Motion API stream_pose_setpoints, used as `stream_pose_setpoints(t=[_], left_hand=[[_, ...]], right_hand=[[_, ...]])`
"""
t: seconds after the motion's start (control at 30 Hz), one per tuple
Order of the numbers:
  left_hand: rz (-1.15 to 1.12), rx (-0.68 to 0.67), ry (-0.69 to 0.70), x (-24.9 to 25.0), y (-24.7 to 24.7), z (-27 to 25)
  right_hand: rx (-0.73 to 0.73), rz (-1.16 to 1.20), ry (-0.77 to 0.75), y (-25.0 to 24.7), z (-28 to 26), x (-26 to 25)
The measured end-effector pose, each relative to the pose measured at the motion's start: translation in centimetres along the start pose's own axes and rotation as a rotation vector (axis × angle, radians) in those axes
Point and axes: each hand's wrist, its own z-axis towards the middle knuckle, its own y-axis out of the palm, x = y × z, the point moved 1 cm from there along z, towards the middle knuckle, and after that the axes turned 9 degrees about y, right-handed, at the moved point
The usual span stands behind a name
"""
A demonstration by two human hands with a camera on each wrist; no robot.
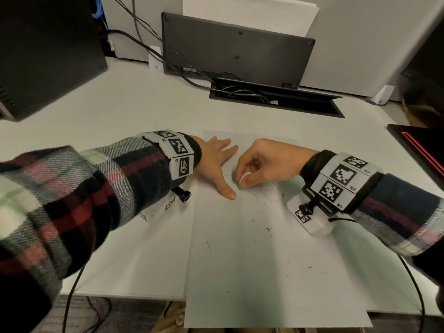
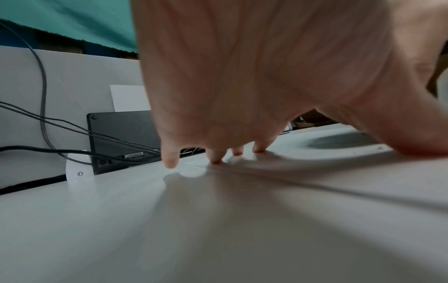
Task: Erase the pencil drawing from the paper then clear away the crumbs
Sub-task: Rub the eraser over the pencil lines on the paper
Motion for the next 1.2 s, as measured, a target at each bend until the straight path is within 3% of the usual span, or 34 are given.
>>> stream_pose_setpoints(t=[0.17, 0.3, 0.43, 0.57, 0.7, 0.83, 0.93, 1.07, 1.2], left_hand=[[0.014, 0.005, 0.003, 0.1, 0.0, 0.0], [0.010, 0.000, -0.003, 0.2, 0.0, -0.1], [0.010, 0.005, 0.009, 0.0, -0.1, 0.1], [0.018, -0.003, 0.001, 0.1, -0.1, 0.1], [0.019, 0.005, 0.008, 0.2, -0.1, 0.1], [0.003, -0.001, 0.009, 0.0, 0.0, 0.2], [0.001, 0.000, 0.011, 0.0, 0.0, 0.2], [-0.005, -0.001, 0.010, -0.1, 0.0, 0.2], [0.002, 0.001, 0.002, 0.0, 0.1, 0.3]], right_hand=[[0.083, -0.033, 0.015, -0.4, 0.3, 0.3], [-0.032, 0.029, 0.019, 0.2, -0.3, 0.2], [0.086, -0.013, 0.026, -0.2, -0.1, 0.4], [-0.033, 0.040, 0.037, 0.3, -0.5, 0.3], [0.103, -0.025, 0.045, -0.1, 0.0, 0.5], [-0.012, 0.038, 0.028, 0.6, -0.2, 0.2], [0.102, -0.050, 0.008, 0.2, 0.0, 0.3], [-0.009, -0.017, 0.006, 0.5, -0.1, 0.1], [0.158, -0.122, 0.044, -0.3, 0.6, 1.0]])
